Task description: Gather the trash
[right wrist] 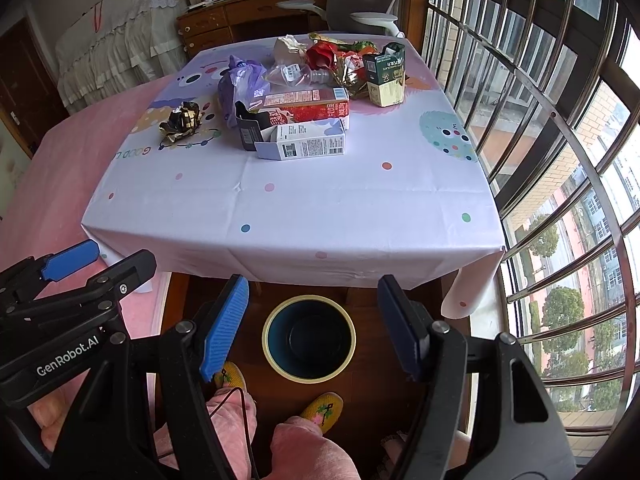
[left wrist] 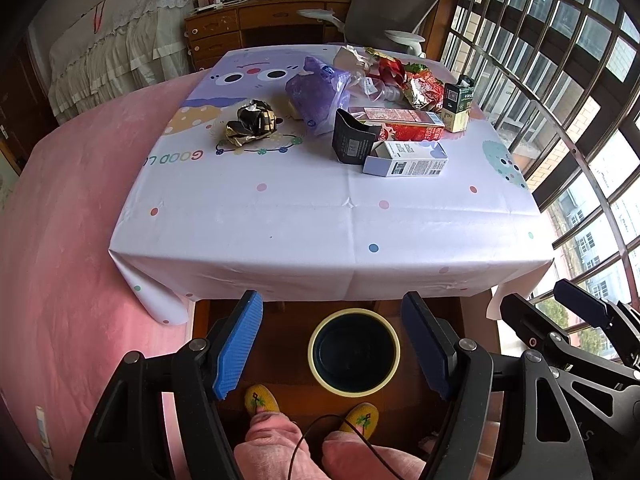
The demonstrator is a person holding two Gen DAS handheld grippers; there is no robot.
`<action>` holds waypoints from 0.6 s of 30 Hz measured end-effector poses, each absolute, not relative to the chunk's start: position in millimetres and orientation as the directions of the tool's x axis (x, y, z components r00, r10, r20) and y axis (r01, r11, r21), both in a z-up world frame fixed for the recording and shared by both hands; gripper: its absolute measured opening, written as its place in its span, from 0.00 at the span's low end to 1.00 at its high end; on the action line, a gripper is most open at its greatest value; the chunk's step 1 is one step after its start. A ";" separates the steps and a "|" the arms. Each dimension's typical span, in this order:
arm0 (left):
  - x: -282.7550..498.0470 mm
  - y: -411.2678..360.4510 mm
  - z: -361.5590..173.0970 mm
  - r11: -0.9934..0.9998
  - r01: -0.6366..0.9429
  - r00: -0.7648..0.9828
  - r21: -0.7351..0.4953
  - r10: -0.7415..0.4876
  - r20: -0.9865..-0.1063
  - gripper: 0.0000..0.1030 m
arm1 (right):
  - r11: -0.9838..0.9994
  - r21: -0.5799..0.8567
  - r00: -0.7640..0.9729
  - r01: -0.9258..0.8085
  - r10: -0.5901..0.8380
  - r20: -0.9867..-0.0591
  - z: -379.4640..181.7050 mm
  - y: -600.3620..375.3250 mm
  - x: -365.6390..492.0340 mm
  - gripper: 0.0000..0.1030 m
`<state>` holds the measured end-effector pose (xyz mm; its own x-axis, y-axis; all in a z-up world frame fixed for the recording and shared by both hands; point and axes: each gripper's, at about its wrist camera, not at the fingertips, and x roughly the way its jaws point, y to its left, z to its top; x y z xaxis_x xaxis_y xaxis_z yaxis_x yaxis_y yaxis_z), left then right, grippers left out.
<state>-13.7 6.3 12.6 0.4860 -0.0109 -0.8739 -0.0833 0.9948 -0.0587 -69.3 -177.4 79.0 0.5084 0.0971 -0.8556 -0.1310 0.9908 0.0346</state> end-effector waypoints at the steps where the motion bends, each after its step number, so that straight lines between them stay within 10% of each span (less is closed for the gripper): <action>1: -13.6 6.9 12.8 0.995 -0.085 0.487 -0.060 -0.011 -0.874 0.72 | 0.990 0.037 0.506 -0.133 0.100 -0.857 83.9 -179.6 -65.0 0.63; 18: -7.2 8.0 16.4 0.994 -0.088 0.489 -0.068 -0.016 -0.872 0.72 | 0.989 0.038 0.490 -0.143 0.104 -0.866 82.0 -180.2 -55.2 0.63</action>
